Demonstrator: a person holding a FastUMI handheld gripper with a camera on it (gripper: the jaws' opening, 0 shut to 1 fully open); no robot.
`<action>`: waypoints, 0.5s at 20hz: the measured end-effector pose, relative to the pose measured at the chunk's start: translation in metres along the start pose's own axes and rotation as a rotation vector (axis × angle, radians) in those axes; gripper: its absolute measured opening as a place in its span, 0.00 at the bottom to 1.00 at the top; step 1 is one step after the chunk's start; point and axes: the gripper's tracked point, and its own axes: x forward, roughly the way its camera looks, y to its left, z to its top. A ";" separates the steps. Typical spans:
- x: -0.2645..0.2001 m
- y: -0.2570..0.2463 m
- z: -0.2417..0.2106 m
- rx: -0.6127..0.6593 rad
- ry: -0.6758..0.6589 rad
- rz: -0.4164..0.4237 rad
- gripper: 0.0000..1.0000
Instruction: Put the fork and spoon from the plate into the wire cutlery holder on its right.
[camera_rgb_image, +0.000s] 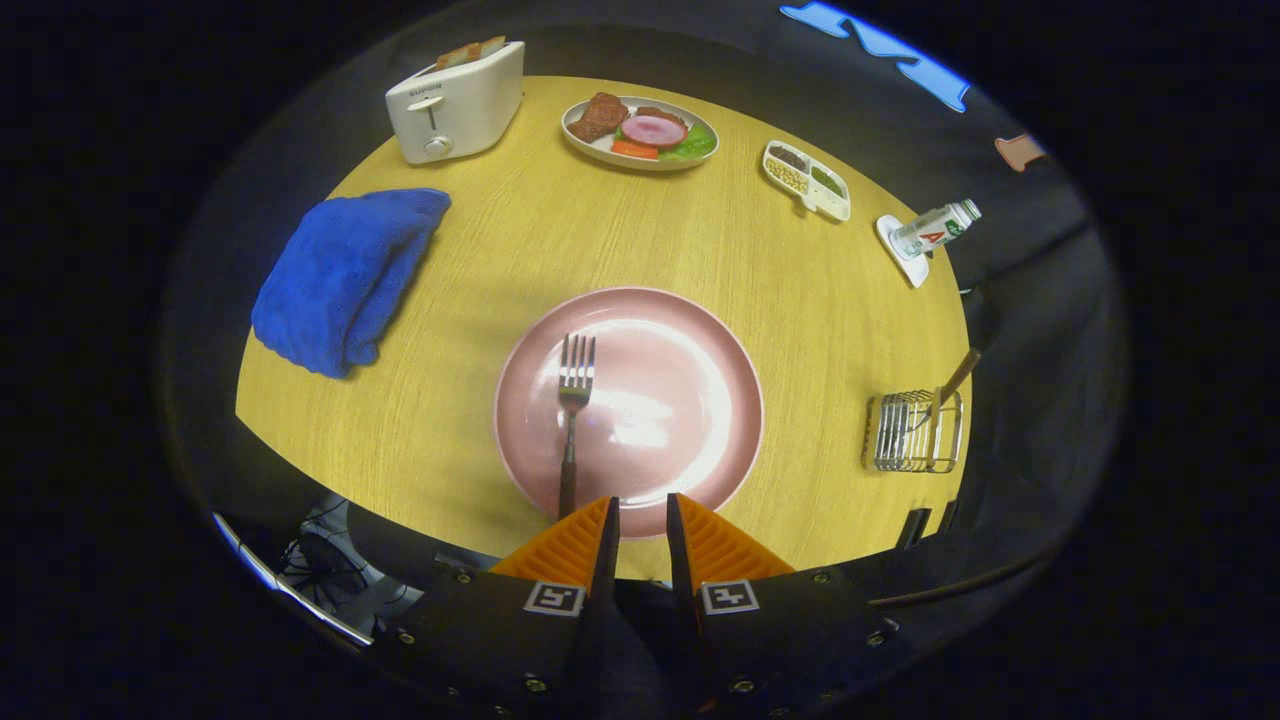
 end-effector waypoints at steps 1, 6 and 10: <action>0.004 0.005 -0.001 0.000 0.007 0.011 0.28; 0.026 0.023 -0.003 0.008 0.035 0.065 0.28; 0.046 0.032 -0.008 0.022 0.071 0.109 0.28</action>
